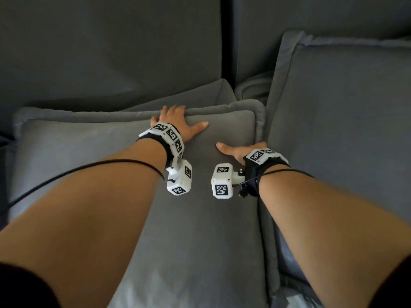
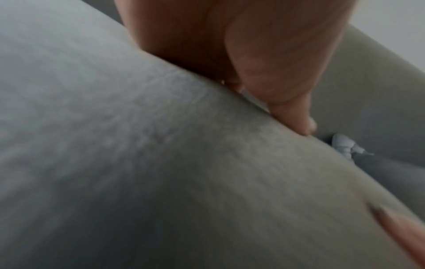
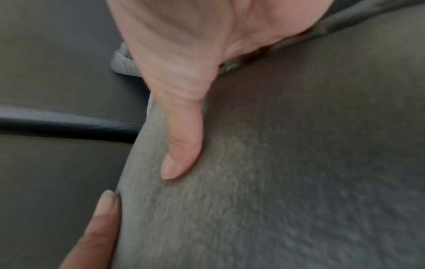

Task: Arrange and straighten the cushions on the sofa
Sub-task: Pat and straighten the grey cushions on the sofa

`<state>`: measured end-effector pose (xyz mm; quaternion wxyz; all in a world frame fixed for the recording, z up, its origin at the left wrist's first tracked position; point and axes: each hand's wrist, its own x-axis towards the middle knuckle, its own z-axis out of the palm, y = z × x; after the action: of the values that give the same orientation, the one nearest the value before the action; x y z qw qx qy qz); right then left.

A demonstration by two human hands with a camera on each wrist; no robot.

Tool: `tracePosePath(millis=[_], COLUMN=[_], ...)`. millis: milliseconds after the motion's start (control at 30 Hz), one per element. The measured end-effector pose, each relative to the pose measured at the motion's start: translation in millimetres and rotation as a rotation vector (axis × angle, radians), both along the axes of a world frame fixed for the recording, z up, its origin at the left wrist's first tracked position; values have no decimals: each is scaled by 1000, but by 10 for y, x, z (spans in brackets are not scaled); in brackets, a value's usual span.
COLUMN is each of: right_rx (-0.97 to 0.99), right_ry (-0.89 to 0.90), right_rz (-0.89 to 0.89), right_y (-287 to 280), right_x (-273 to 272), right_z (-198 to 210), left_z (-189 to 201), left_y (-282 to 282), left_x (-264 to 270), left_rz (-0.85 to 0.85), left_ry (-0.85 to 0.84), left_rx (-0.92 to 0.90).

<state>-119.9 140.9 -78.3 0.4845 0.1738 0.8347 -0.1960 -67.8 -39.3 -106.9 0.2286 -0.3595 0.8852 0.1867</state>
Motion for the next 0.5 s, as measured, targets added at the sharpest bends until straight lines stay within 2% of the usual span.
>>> tracePosePath(millis=[100, 267, 500], right_rx=[43, 67, 6], right_ry=[-12, -17, 33], right_rz=[45, 85, 18], right_y=[-17, -80, -35], right_x=[-63, -110, -29], right_z=[-142, -350, -250], left_z=[-151, -258, -110], left_y=[-103, -167, -49], left_x=[-106, -178, -26], left_rz=[-108, -165, -134], left_ry=[-139, -253, -219], left_rx=[-10, 41, -36])
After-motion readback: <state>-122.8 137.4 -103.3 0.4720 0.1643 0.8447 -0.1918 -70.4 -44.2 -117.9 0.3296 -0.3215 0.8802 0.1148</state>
